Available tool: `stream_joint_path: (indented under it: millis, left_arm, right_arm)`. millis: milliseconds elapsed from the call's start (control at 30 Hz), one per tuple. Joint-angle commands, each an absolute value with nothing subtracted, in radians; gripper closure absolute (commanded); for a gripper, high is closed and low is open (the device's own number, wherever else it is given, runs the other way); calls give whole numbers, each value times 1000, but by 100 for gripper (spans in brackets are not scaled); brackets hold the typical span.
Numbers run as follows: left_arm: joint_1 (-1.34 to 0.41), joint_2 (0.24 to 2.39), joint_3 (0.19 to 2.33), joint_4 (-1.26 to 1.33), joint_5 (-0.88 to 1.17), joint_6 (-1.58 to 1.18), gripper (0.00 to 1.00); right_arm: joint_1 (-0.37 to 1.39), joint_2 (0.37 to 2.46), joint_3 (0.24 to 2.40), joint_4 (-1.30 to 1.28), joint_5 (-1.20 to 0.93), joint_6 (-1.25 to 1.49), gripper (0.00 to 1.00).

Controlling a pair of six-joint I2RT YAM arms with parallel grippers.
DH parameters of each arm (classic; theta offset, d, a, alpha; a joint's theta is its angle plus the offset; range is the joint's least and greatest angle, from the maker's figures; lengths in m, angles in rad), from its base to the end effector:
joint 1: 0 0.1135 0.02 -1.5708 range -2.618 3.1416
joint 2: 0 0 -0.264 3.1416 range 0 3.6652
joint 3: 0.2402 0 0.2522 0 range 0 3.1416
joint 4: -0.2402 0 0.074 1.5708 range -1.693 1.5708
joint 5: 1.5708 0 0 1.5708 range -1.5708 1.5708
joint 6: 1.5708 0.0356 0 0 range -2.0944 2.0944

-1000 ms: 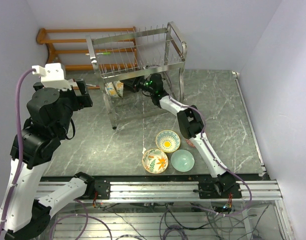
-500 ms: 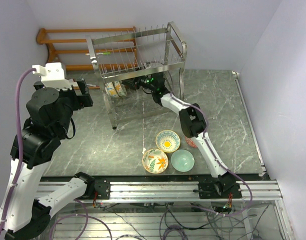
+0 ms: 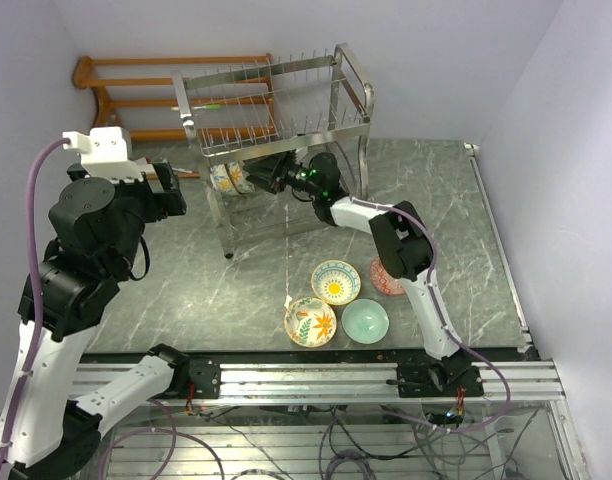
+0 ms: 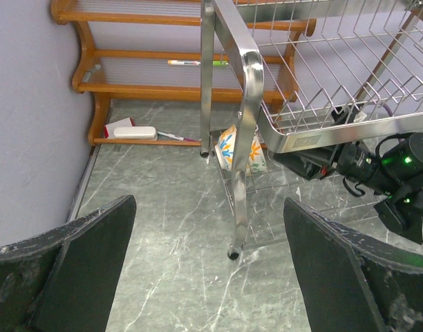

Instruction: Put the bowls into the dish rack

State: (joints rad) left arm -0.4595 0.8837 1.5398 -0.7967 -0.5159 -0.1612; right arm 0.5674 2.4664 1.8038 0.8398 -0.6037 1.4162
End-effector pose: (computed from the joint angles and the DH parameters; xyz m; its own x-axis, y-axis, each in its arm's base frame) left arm 0.1099 -0.0348 0.4999 -0.1156 -0.0985 -0.9884 -0.0715 0.9933 -0.0907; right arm 0.4595 0.3168 0.1933 -0.8799 0.4038 -0.2504 -0.2876 -0.0329 0.9572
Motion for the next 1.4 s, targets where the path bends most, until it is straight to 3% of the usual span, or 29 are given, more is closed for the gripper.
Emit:
stream_joint_path:
  millis: [0,300,600,967,1367]
  left_arm:
    - [-452,866,1565,-782,-484,-163,1]
    - [-453,834,1579,-849,-453,-191,1]
    - [-452,788,1600,-904,-414,-194,1]
    - [-453,756,1606,-932,-327,-234,1]
    - [-453,722,1607,-955,-340,-243,1]
  right_arm:
    - [613,2331,1646,974,-596,1421,39]
    - [700,2035,1272,911,-545,1309,39]
    - [836,1726,1067,412,-372,1021,39]
    - [1084,1528,1110,-334,117,810,38]
    - [1346,1701,1314,-795,369,852,38]
